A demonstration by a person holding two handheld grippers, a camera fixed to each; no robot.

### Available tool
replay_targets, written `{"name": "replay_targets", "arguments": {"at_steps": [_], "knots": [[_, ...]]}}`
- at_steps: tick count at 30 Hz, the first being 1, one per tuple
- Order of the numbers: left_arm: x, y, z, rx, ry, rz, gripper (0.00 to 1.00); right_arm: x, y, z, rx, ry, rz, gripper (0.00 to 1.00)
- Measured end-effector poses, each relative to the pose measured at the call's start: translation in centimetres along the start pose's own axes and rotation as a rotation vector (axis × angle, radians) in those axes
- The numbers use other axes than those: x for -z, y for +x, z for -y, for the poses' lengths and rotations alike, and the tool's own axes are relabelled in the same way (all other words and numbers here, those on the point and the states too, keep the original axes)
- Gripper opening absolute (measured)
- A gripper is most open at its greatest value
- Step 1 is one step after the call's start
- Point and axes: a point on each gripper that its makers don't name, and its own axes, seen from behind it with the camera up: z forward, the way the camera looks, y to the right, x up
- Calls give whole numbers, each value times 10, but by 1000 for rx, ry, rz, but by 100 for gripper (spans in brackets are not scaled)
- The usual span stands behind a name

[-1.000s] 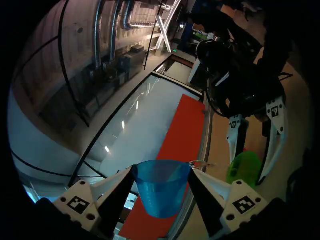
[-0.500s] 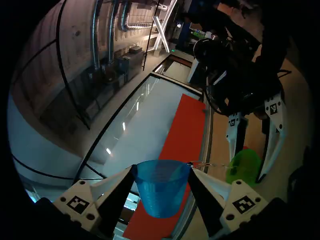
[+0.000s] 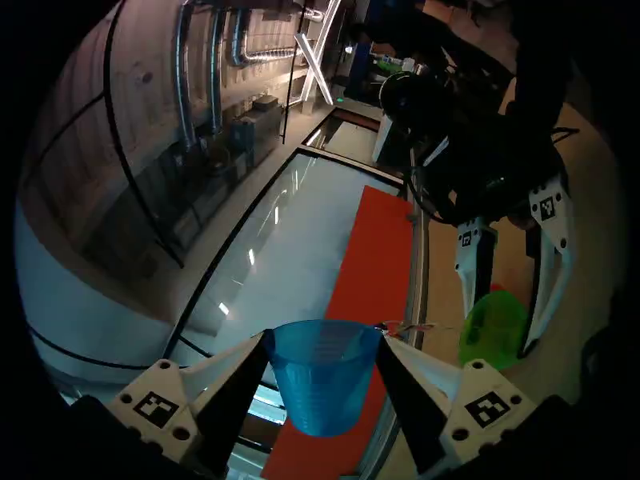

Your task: Pour water

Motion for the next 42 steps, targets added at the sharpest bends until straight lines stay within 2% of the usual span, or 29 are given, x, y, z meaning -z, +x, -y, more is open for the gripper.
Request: {"name": "replay_targets", "arguments": {"at_steps": [21, 32, 42], "knots": [[2, 6, 11, -76, 13, -6, 89, 1, 4, -1, 3, -4, -10, 90], [4, 13, 23, -108, 26, -20, 89, 0, 6, 0, 13, -5, -15, 90], [5, 14, 25, -141, 31, -21, 89, -2, 7, 1, 14, -4, -16, 90]]}}
